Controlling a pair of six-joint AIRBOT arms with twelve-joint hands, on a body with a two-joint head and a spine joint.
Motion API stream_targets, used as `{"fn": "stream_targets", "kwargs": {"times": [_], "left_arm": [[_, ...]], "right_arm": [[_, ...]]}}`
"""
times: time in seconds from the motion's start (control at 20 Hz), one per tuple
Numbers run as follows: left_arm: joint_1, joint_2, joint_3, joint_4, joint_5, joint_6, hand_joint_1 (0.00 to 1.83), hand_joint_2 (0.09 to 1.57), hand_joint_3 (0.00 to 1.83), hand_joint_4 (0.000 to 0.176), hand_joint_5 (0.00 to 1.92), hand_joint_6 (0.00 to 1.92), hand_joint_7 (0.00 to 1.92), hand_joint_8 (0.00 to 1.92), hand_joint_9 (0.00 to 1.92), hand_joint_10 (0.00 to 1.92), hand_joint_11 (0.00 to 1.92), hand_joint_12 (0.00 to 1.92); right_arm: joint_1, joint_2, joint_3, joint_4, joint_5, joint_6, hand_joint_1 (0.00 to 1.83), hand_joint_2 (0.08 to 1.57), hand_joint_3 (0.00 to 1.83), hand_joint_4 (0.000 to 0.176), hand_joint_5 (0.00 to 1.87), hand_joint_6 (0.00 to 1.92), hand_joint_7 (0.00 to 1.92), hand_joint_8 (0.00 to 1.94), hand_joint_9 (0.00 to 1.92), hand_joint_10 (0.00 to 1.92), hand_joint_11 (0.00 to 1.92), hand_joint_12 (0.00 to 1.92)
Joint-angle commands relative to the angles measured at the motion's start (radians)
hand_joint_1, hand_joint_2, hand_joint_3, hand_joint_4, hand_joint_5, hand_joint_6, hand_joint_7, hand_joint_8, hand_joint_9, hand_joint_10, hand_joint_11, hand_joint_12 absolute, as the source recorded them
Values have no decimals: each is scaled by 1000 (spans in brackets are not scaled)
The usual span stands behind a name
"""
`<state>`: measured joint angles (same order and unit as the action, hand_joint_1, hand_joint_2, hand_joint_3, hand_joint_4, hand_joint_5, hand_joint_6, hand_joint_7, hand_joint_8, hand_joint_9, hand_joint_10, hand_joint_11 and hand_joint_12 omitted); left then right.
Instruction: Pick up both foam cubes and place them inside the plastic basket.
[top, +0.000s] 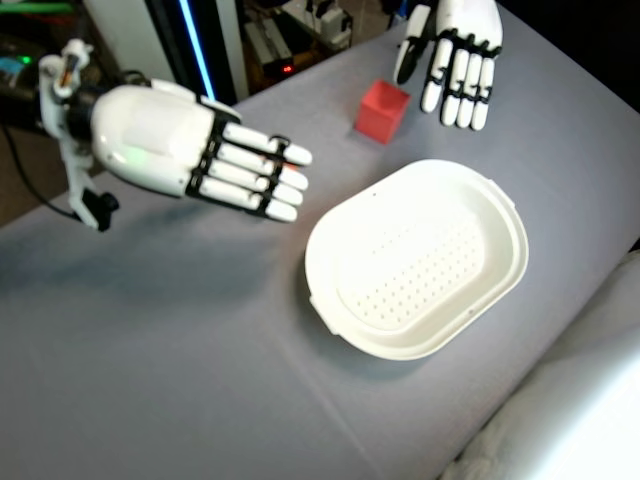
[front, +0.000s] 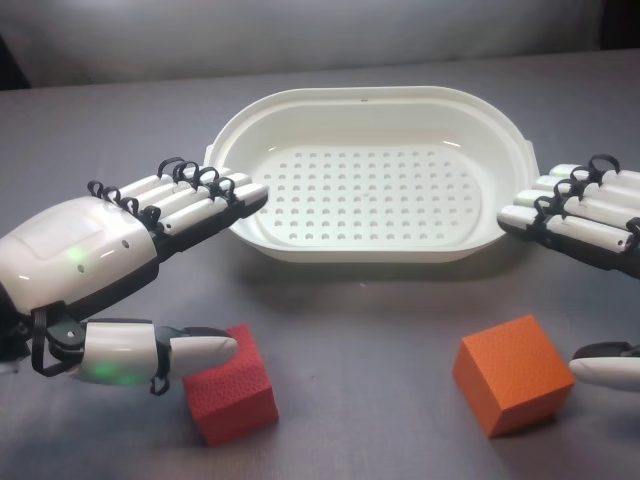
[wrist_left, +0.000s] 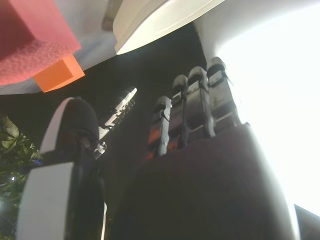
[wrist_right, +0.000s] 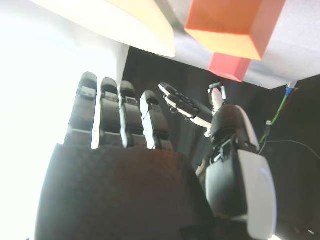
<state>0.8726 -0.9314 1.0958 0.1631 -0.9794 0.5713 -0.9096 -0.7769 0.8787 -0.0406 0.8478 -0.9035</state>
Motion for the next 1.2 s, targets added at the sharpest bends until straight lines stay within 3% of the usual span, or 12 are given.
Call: {"fn": "stream_targets", "kwargs": {"times": [0.0,0.25,0.35,0.4,0.5,0.6,0.8,0.85,0.9,0.95,1.0,1.15], "left_arm": [[-4,-2,1,-21,-111,-4,348,1145,26,23,0,0,0,0,0,0,0,0],[26,-1,-19,14,-123,-52,368,1088,0,64,0,0,0,0,0,0,0,0],[34,-2,-34,40,-110,-66,380,1051,0,54,0,0,0,0,0,0,4,2],[42,-9,-41,48,-91,-64,344,1048,0,21,0,0,0,0,1,1,28,14],[55,-42,-22,48,-66,-89,396,1034,0,7,0,0,0,0,0,0,27,18],[53,-67,-6,49,-36,-95,502,1003,17,0,0,0,0,0,36,15,0,686],[43,-115,32,48,21,-95,927,1066,0,0,134,5,244,8,336,265,0,1577],[38,-124,39,47,31,-97,1140,1102,3,0,396,84,596,235,601,913,486,1651],[34,-128,42,48,33,-94,1203,1202,12,0,601,1039,814,1149,859,1234,840,1623],[30,-128,41,48,28,-88,1202,1241,9,0,656,1223,802,1452,886,1395,910,1667],[25,-121,38,48,13,-77,1333,1256,5,0,656,1184,657,1559,779,1653,819,1759],[6,-97,29,44,-31,-63,1334,1273,2,0,623,1179,649,1591,745,1719,785,1808]], "right_arm": [[3,-3,2,12,117,2,450,1179,23,0,0,0,0,0,0,0,0,0],[0,-8,-6,-26,113,31,476,1173,7,0,0,0,0,0,0,0,0,0],[0,-22,2,-51,92,53,479,1145,0,0,0,0,0,0,0,0,0,0],[0,-42,15,-60,73,66,502,1128,0,0,0,0,0,0,0,0,0,0],[0,-85,42,-66,32,81,563,1080,0,0,0,0,0,0,10,4,0,0],[1,-118,65,-66,-1,88,629,1051,0,0,0,0,0,0,26,10,37,18],[29,-192,121,-65,-78,92,732,1090,6,0,10,3,175,34,196,59,0,847],[34,-205,133,-62,-89,93,960,1135,7,0,252,53,520,101,451,200,0,1223],[38,-213,144,-61,-96,98,1161,1187,1,0,618,1018,854,977,714,787,339,1528],[41,-213,146,-60,-95,98,1319,1188,4,0,723,1081,875,1202,774,1362,537,1623],[47,-209,145,-59,-80,98,1343,1225,4,0,655,1328,760,1289,783,1509,627,1583],[60,-174,129,-58,-18,98,1341,1239,1,0,604,1372,726,1350,796,1504,694,1564]]}}
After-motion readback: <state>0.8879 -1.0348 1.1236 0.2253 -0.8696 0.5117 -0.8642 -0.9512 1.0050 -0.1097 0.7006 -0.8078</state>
